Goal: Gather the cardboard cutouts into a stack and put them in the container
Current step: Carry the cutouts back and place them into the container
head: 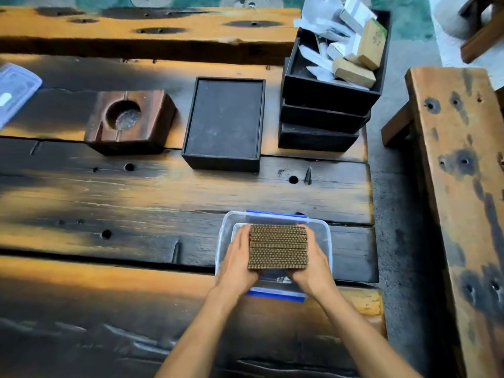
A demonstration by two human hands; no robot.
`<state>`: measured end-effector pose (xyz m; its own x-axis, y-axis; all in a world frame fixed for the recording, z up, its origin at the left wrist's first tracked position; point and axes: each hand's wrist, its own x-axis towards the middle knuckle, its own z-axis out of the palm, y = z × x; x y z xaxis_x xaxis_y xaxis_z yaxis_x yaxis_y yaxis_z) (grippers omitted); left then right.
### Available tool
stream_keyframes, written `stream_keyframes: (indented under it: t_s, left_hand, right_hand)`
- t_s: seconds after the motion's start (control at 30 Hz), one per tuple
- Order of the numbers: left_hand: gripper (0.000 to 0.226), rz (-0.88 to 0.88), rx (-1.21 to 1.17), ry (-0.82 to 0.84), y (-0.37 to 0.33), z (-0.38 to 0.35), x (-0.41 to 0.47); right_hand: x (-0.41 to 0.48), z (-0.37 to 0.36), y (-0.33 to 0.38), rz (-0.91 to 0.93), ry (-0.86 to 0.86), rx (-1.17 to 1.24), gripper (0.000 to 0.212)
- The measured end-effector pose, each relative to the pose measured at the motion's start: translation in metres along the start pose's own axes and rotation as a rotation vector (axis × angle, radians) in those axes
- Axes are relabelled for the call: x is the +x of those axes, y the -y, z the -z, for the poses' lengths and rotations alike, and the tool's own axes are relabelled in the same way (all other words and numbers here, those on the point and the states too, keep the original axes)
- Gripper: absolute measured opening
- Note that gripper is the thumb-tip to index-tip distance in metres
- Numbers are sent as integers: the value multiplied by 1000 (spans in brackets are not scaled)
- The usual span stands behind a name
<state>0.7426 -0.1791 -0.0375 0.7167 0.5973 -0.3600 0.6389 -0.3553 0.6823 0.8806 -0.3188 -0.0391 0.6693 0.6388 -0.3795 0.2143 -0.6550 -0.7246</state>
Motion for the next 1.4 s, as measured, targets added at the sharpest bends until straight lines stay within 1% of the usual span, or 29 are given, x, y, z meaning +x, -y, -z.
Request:
stream_keyframes:
  t_s: [0.07,0.13,0.23,0.33,0.4,0.47,0.53,0.63,0.73,0.87,0.93,1.03,1.17,1.23,1.3,1.37,1.4]
  left_hand:
    - [88,-2,32,-6,1,-1,5]
    - [89,1,73,0,5,-3,5]
    - [91,67,145,19,8,-3,3]
    - [100,91,93,48,5,-4,12]
    - [98,73,41,39,3,-4,17]
    - [95,64,11,29,3,-5,15]
    - [93,54,-2,19,2,-4,5]
    - [88,10,-1,6,8,-1,-7]
    - [89,-25,29,6,13,1,-8]
    - [103,15,79,50,14,-5,-6]
    - [105,26,65,69,14,-6,-1]
    - [108,46,20,40,11,-1,9]
    - [97,36,-25,42,1,4,-1]
    - [95,-1,-57,46,-7,14,-11]
    - [98,-48,-48,68,-18,31,-17]
    - [100,-63,-37,118,-32,52,-22]
    - [101,-59,-54,160,-37,64,-24]
  right_hand:
    - [5,0,-2,-49,-3,18,81]
    - [4,-3,-3,-21,-11,11,80]
    - [1,-8,-4,-25,-48,-2,71]
    - [11,-8,-1,-60,-61,13,68]
    - [18,-7,-1,-77,-37,4,64]
    - [16,-6,0,-74,-49,-8,60]
    - [6,-4,3,-49,-70,-33,65]
    - [-6,1,9,48,-84,-75,72]
    - [-6,7,12,101,-66,-84,76]
    - [-10,1,6,31,-4,-52,89]
    - [-9,0,8,-21,12,-37,87]
    - [4,2,15,-71,45,-33,83]
    - [0,8,18,-26,30,-32,87]
    - [-6,17,23,-18,70,-8,91]
    - [-9,33,29,-29,105,52,91]
    - [-12,56,37,-34,155,26,91]
    - [-13,68,42,-33,213,-14,93]
